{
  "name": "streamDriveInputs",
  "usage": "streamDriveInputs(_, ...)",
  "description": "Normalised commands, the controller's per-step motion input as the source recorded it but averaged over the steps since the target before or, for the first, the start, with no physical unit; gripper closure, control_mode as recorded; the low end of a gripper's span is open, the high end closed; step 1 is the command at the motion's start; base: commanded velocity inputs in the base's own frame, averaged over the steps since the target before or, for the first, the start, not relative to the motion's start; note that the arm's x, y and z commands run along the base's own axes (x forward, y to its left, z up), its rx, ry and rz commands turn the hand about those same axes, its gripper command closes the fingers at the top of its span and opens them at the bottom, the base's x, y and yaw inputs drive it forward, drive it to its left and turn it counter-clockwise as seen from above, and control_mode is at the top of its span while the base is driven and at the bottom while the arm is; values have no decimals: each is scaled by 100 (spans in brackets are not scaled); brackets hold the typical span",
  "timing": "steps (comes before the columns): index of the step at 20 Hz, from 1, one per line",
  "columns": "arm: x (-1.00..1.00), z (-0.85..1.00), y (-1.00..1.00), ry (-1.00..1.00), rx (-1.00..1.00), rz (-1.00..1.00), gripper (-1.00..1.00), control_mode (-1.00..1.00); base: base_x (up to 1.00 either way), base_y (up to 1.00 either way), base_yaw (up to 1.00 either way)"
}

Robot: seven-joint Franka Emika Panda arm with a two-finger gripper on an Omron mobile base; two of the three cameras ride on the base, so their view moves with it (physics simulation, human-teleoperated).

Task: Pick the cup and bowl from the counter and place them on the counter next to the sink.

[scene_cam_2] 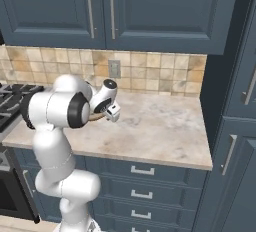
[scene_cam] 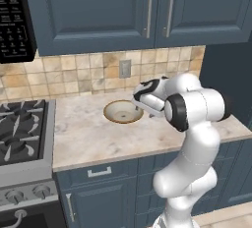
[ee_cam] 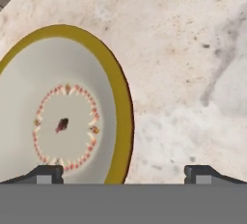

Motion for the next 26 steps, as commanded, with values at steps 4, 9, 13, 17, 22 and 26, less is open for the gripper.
streamDriveInputs(4, 24, -20, 0, 0, 0, -2, -100, -100, 0, 0, 0)
streamDriveInputs(9, 20, -20, 0, 0, 0, -2, -100, -100, 0, 0, 0)
streamDriveInputs(13, 18, -22, 1, 0, 0, -2, -100, -100, 0, 0, 0)
streamDriveInputs(17, 13, -10, 5, 0, 0, 0, -100, -100, 0, 0, 0)
streamDriveInputs(22, 13, -4, 6, 0, 0, 0, -100, -100, 0, 0, 0)
streamDriveInputs(26, 5, 0, 6, 0, 0, 0, -100, -100, 0, 0, 0)
